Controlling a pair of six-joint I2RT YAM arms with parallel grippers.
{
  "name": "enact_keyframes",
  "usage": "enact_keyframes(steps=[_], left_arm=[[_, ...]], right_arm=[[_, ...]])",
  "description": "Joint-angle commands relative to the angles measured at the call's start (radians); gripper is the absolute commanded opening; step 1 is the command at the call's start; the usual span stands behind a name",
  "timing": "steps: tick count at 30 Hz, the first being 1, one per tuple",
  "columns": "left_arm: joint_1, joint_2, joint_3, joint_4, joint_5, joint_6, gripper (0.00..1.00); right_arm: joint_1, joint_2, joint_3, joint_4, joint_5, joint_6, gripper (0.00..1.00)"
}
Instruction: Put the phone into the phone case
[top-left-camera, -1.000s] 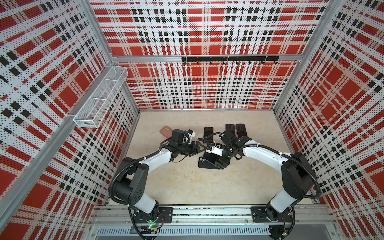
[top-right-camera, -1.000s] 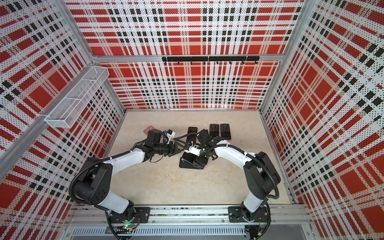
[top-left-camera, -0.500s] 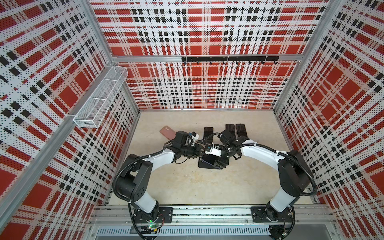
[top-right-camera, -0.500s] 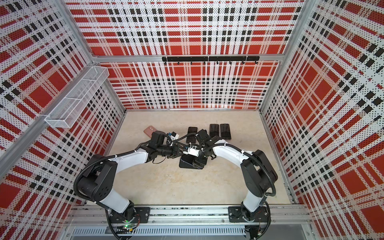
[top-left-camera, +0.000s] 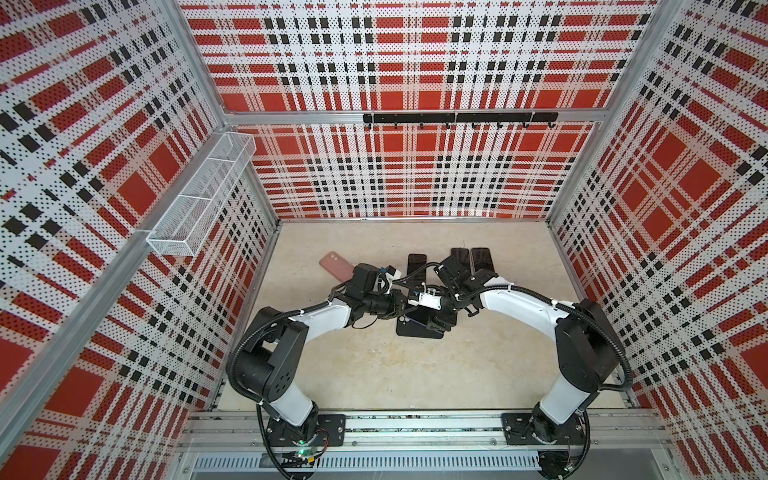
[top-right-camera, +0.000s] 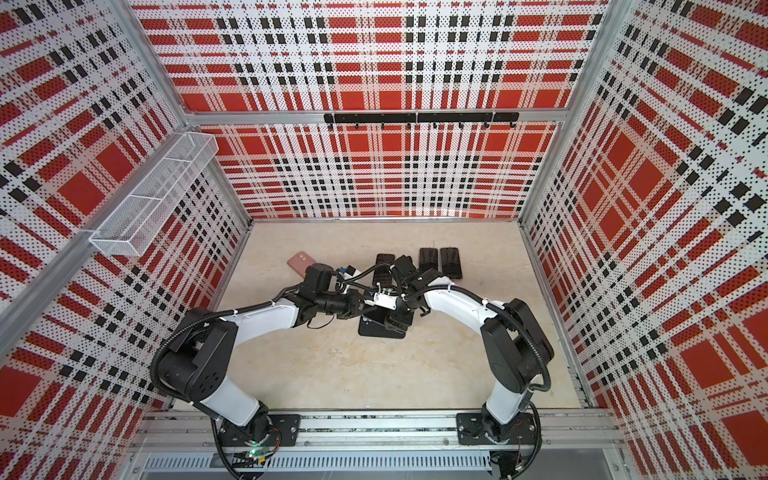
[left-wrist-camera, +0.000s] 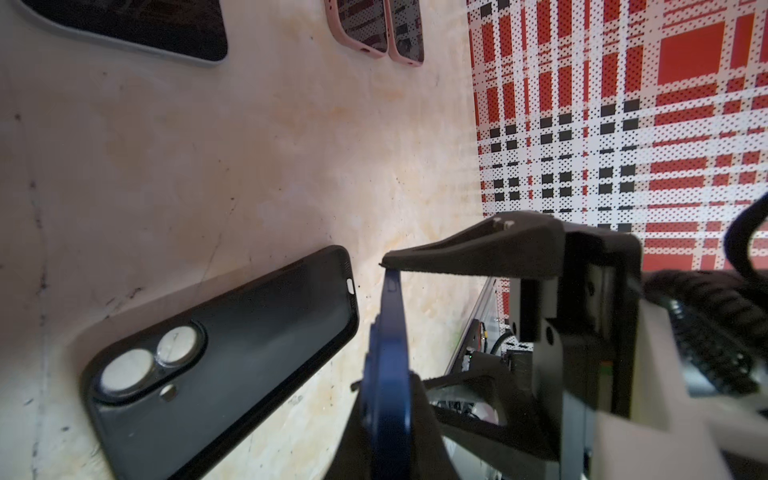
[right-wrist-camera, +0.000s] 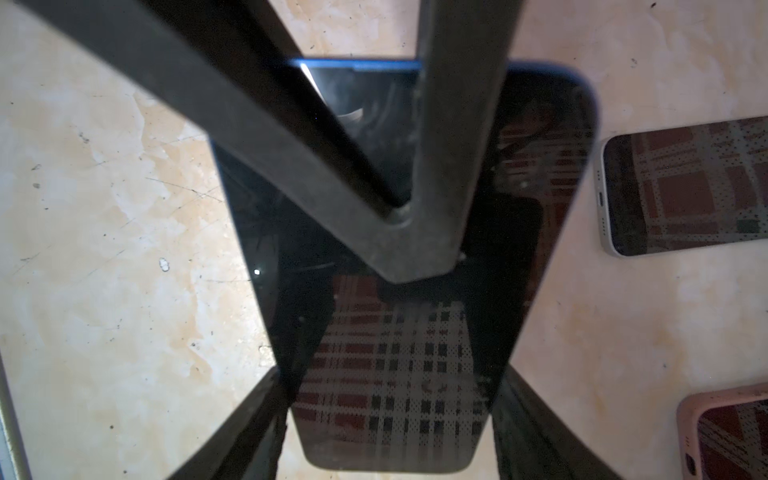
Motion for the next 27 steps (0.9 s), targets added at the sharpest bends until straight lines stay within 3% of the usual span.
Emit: enact_keyframes(steps=[1, 3, 6, 10, 12, 16, 21, 27], left_arm=[[-0.010, -0.008, -0.026, 0.055, -0.035, 0.006, 0.02], [-0.016, -0.019, -0.053, 0.129, -0.047, -0.042, 0.00], [-0.022, -0.030, -0.096, 0.251, -0.077, -0.114, 0.00], [-0.035, -0.042, -0.106, 0.301, -0.145, -0.128, 0.00], [-0.045, -0.056, -0.118, 0.343, -0.182, -0.144, 0.00], [-0.066, -0.092, -0.143, 0.402, -0.263, -0.156, 0.00], [-0.105, -0.130, -0.190, 0.564, -0.318, -0.244, 0.00], [-0.122, -0.140, -0.206, 0.648, -0.295, -0.305, 0.00]], right_arm=[[0.009, -0.014, 0.011, 0.027, -0.019, -0.034, 0.60], [0.007, -0.035, -0.005, 0.050, -0.001, -0.018, 0.72], [0.005, -0.095, -0.043, 0.090, 0.073, 0.033, 0.99], [-0.033, -0.238, -0.136, 0.176, 0.145, 0.195, 1.00], [-0.076, -0.322, -0.176, 0.211, 0.189, 0.380, 1.00], [-0.180, -0.465, -0.255, 0.265, 0.164, 0.706, 1.00], [-0.212, -0.626, -0.392, 0.329, 0.157, 0.898, 1.00], [-0.383, -0.585, -0.405, 0.301, -0.234, 1.047, 1.00]])
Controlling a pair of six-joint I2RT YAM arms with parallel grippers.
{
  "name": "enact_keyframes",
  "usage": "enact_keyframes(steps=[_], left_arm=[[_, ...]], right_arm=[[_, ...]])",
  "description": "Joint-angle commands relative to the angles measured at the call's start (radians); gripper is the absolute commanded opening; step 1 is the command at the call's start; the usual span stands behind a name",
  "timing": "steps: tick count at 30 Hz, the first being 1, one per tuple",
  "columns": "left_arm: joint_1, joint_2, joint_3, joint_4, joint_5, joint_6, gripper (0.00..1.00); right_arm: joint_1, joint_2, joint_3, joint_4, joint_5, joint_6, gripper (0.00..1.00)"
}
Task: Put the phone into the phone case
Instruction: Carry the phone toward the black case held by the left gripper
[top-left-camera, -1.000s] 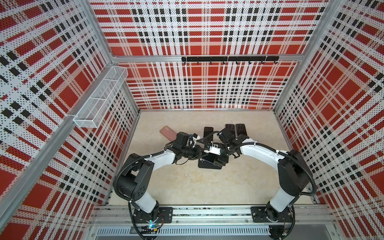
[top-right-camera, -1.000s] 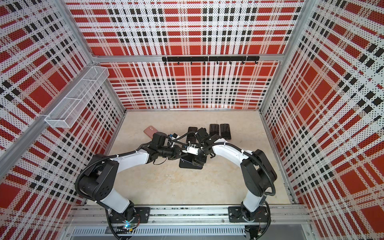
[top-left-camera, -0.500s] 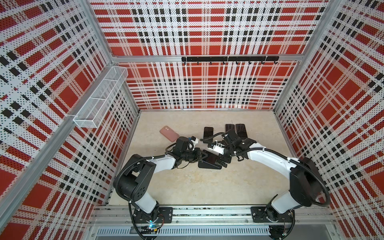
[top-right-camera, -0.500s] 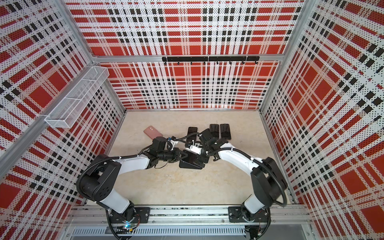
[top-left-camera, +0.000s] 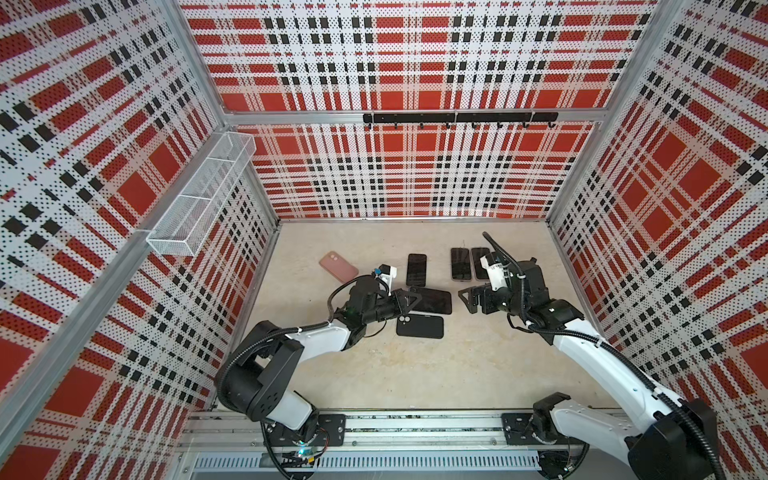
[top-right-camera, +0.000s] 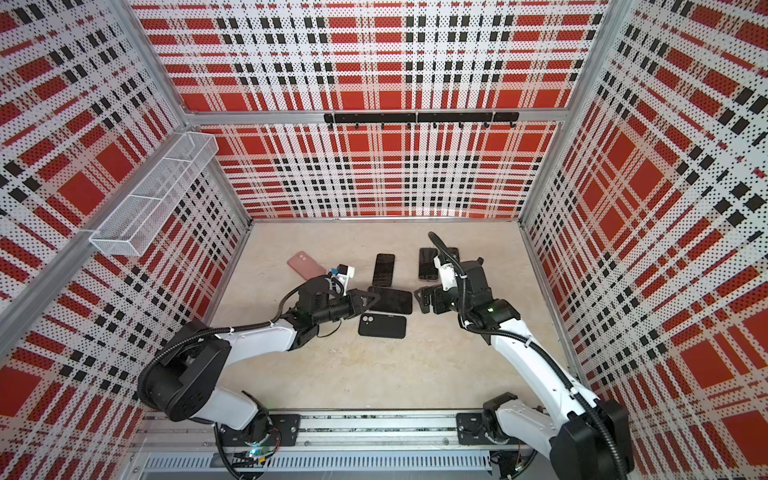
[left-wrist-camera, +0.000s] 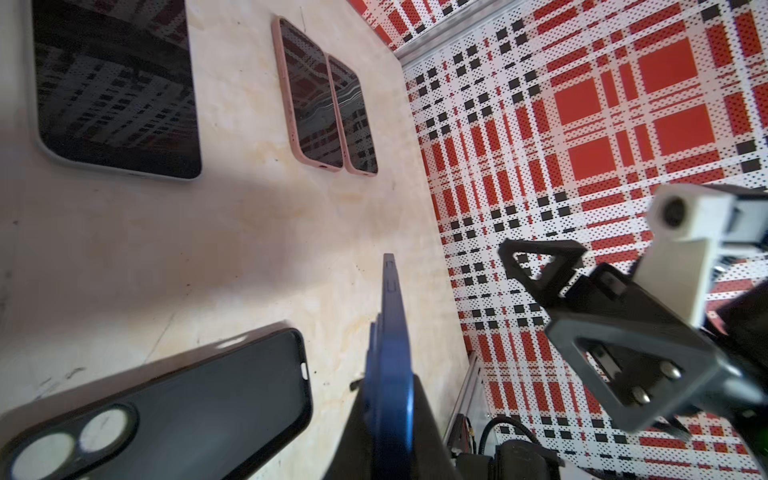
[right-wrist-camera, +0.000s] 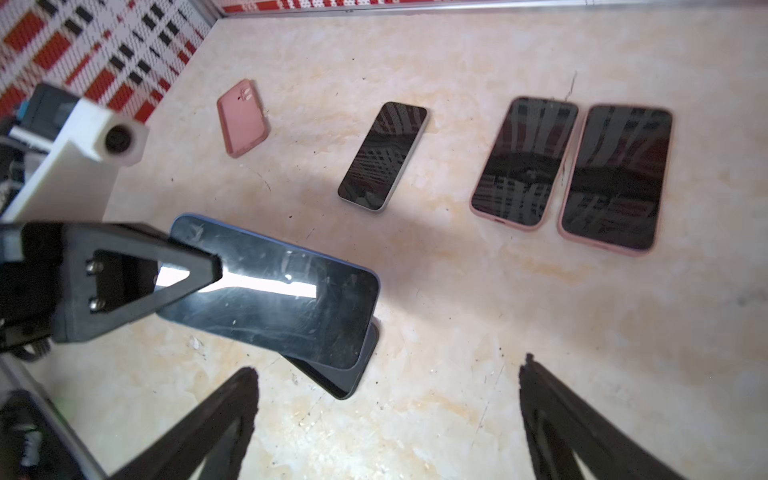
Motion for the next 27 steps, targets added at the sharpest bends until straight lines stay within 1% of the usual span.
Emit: enact_keyframes(steps=[1, 2, 4, 6, 10, 14, 17, 21, 24, 27], left_arm=[[-0.005, -0.032, -0.007, 0.164, 0.010, -0.057, 0.00], [-0.007, -0.027, -0.012, 0.193, 0.019, -0.078, 0.00], [-0.005, -0.019, -0.023, 0.249, 0.033, -0.112, 0.00], [-0.003, -0.016, -0.032, 0.284, 0.045, -0.138, 0.00], [0.008, -0.010, -0.052, 0.328, 0.061, -0.170, 0.00], [0.009, 0.007, -0.069, 0.396, 0.085, -0.212, 0.00], [0.009, 0.022, -0.079, 0.456, 0.105, -0.241, 0.00], [0.006, 0.050, -0.085, 0.531, 0.125, -0.279, 0.00], [-0.001, 0.073, -0.077, 0.553, 0.141, -0.288, 0.00], [-0.003, 0.103, -0.067, 0.558, 0.169, -0.289, 0.00]], right_arm=[[-0.072, 0.020, -0.035, 0.058, -0.292, 0.165, 0.98], [-0.089, 0.026, -0.058, 0.108, -0.374, 0.199, 0.96], [-0.104, 0.031, -0.107, 0.210, -0.451, 0.283, 0.92], [-0.112, 0.046, -0.138, 0.264, -0.493, 0.320, 0.90], [-0.121, 0.083, -0.204, 0.425, -0.589, 0.407, 0.77], [-0.123, 0.108, -0.228, 0.545, -0.650, 0.468, 0.73], [-0.124, 0.138, -0.253, 0.651, -0.696, 0.528, 0.72], [-0.125, 0.182, -0.270, 0.753, -0.734, 0.570, 0.71], [-0.130, 0.221, -0.268, 0.815, -0.774, 0.597, 0.67], [-0.130, 0.249, -0.276, 0.899, -0.831, 0.651, 0.58]])
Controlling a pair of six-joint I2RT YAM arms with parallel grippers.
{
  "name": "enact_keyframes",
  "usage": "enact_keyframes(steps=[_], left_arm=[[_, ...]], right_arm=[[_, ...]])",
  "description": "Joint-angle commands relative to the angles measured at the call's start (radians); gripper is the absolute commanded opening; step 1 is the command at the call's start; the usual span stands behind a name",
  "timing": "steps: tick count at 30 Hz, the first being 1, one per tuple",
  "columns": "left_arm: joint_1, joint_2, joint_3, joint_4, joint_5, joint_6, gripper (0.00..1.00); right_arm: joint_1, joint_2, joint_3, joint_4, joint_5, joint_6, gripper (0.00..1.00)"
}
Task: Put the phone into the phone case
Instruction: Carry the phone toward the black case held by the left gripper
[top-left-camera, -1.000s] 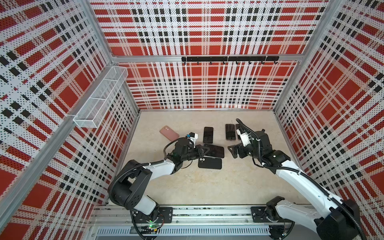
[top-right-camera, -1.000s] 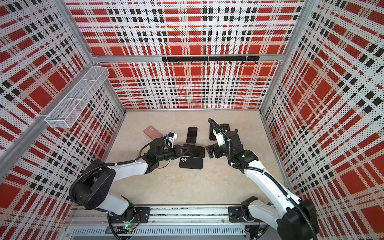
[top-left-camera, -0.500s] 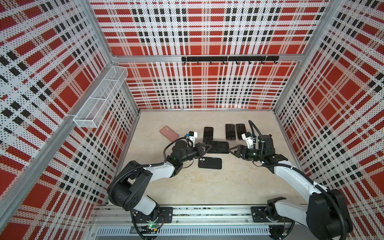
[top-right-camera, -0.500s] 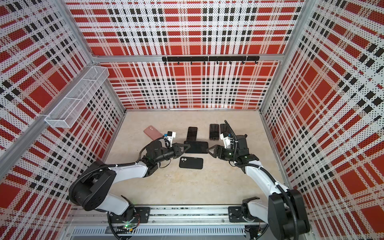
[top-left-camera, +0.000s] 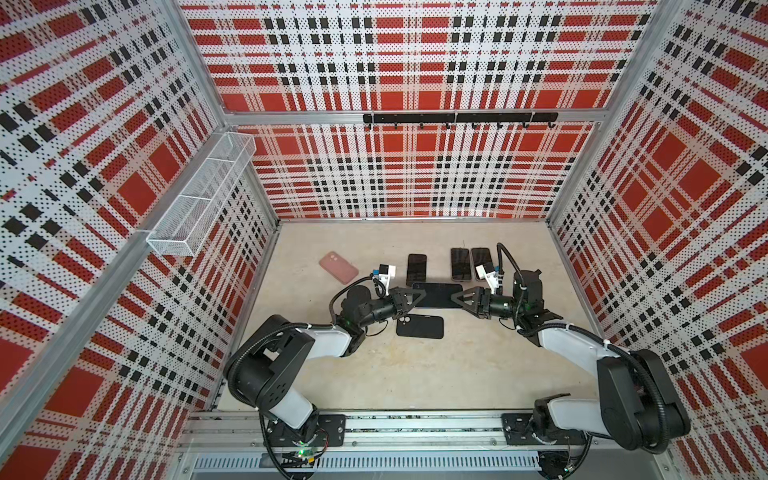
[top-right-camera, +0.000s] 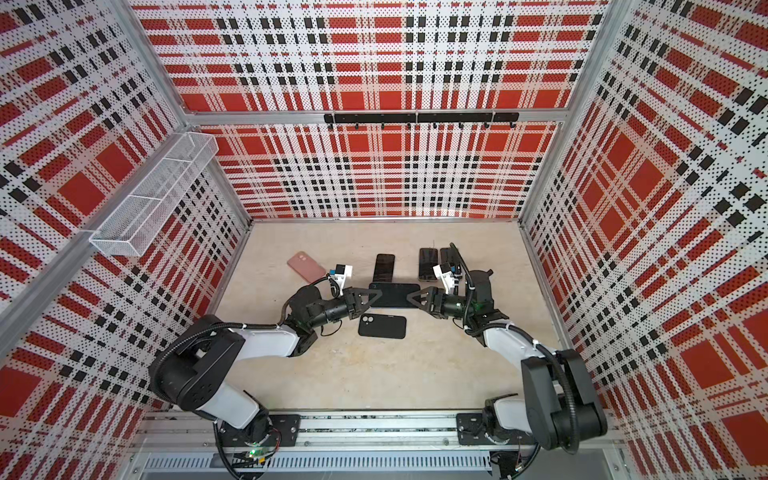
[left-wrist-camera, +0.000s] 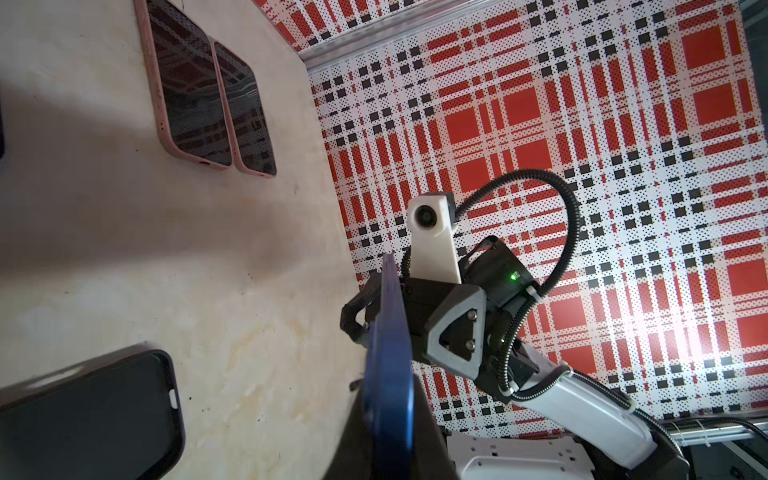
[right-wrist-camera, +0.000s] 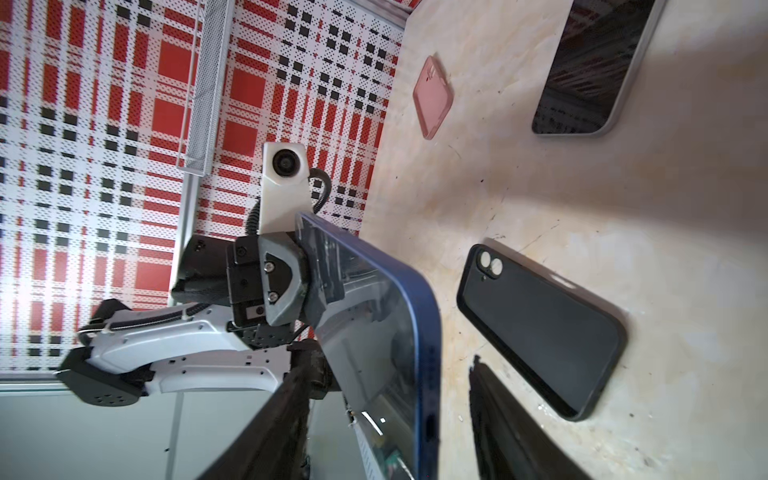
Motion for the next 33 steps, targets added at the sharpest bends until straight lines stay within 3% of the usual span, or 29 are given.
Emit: enact_keyframes(steps=[1, 6, 13, 21, 24, 27, 31, 33], left_arm=[[-0.004, 0.032, 0.018, 0.108, 0.056, -0.017, 0.00], [0.010, 0.080, 0.013, 0.177, 0.091, -0.055, 0.00], [0.021, 0.112, 0.020, 0.172, 0.101, -0.045, 0.00], [0.038, 0.118, 0.043, 0.107, 0.111, 0.011, 0.27], [0.072, 0.080, 0.062, -0.033, 0.117, 0.102, 0.52], [0.130, 0.008, 0.107, -0.318, 0.108, 0.273, 0.74], [0.165, -0.086, 0.195, -0.774, -0.022, 0.538, 0.79], [0.150, -0.100, 0.202, -0.902, -0.102, 0.599, 0.78]], right_arm=[[-0.008, 0.015, -0.010, 0.165, -0.094, 0.077, 0.55], [-0.009, 0.008, 0.030, 0.052, -0.118, 0.004, 0.43], [-0.009, -0.008, 0.051, 0.035, -0.127, -0.014, 0.23], [-0.014, -0.044, 0.080, -0.033, -0.125, -0.058, 0.00], [-0.042, -0.078, 0.090, -0.117, -0.107, -0.106, 0.00], [-0.081, -0.137, 0.099, -0.315, -0.050, -0.218, 0.00], [-0.093, -0.215, 0.075, -0.498, 0.060, -0.291, 0.00], [-0.090, -0.246, 0.014, -0.463, 0.082, -0.229, 0.00]])
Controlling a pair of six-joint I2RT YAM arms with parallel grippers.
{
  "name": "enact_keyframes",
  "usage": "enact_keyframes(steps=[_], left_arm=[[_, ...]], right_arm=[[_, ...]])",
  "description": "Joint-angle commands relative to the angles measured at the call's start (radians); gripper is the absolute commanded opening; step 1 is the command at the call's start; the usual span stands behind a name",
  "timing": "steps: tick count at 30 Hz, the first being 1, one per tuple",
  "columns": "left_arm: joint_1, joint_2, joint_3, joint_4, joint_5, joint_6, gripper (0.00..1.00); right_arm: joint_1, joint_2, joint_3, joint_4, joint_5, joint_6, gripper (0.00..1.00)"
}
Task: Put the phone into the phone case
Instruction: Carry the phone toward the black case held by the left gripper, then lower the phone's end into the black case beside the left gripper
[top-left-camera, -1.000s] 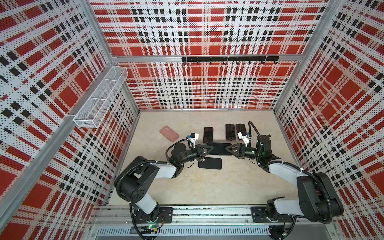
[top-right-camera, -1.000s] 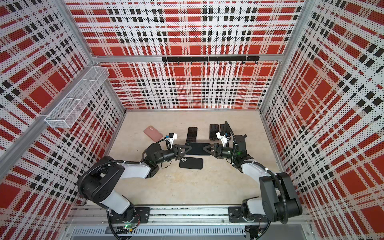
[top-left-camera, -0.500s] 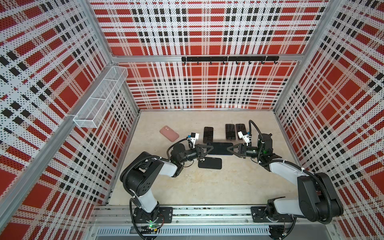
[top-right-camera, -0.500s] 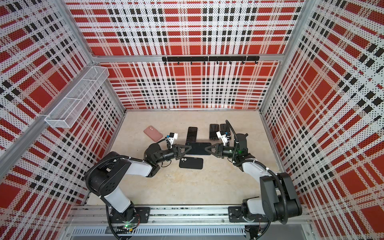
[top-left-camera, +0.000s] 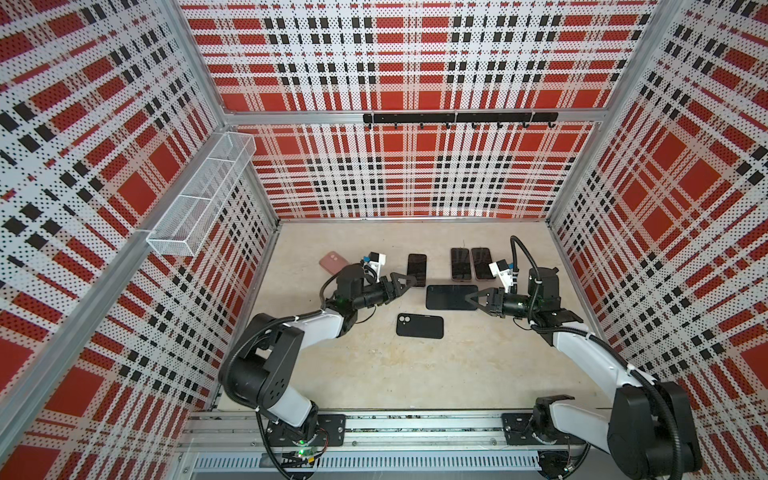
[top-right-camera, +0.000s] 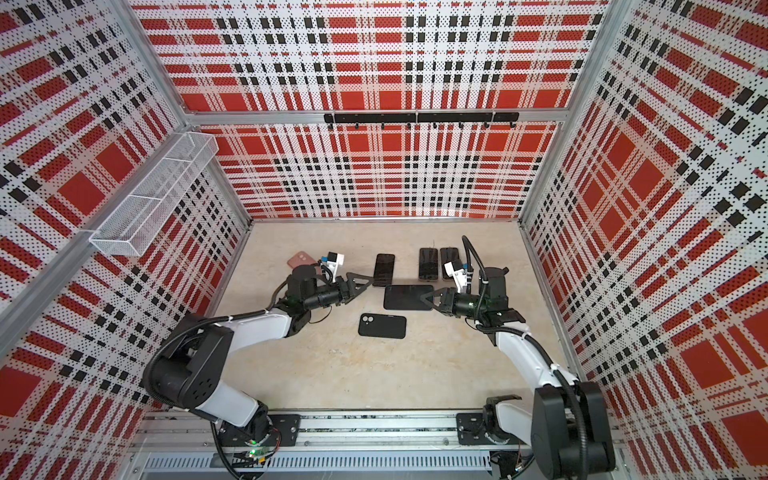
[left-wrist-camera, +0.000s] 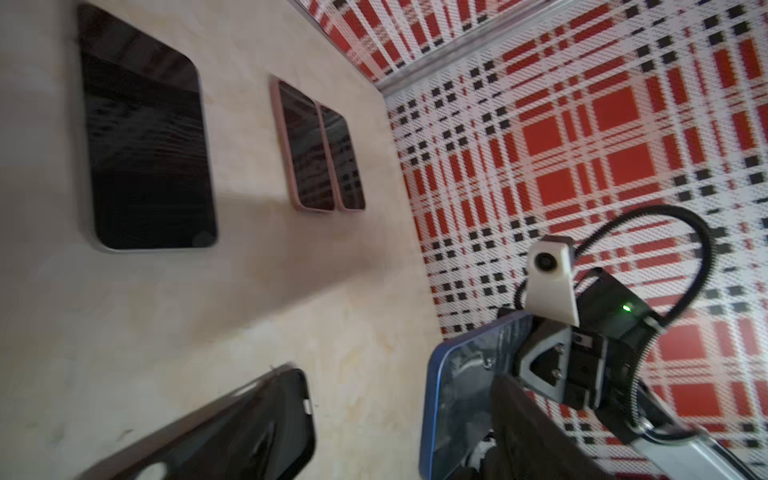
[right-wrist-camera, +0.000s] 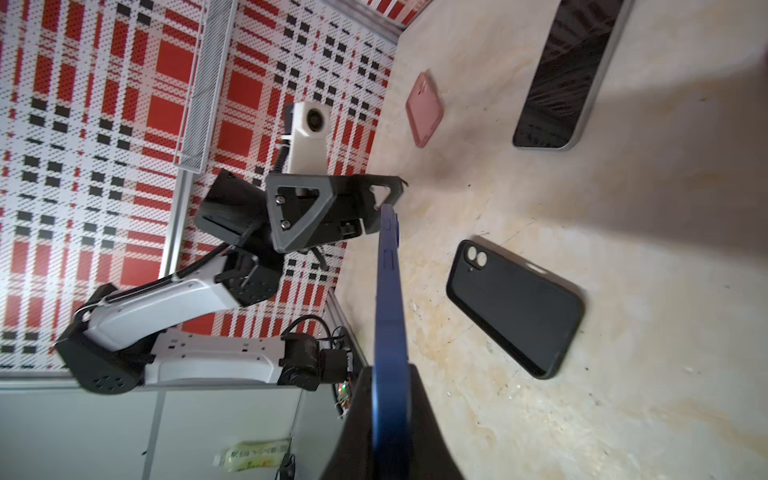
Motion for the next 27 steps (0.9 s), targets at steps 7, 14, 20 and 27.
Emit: enact_keyframes(steps=[7, 14, 20, 27], left_arm=[[-0.074, -0.022, -0.052, -0.340, -0.231, 0.182, 0.64], [-0.121, 0.010, -0.053, -0.361, -0.301, 0.183, 0.55], [-0.144, 0.058, -0.023, -0.408, -0.341, 0.210, 0.48], [-0.151, 0.077, -0.019, -0.422, -0.363, 0.222, 0.46]], right_arm=[[0.064, 0.021, -0.130, 0.102, 0.068, 0.082, 0.00], [0.102, 0.146, -0.113, 0.163, 0.087, 0.086, 0.00], [0.102, 0.215, -0.103, 0.188, 0.102, 0.082, 0.00], [0.102, 0.277, -0.096, 0.199, 0.109, 0.068, 0.00]])
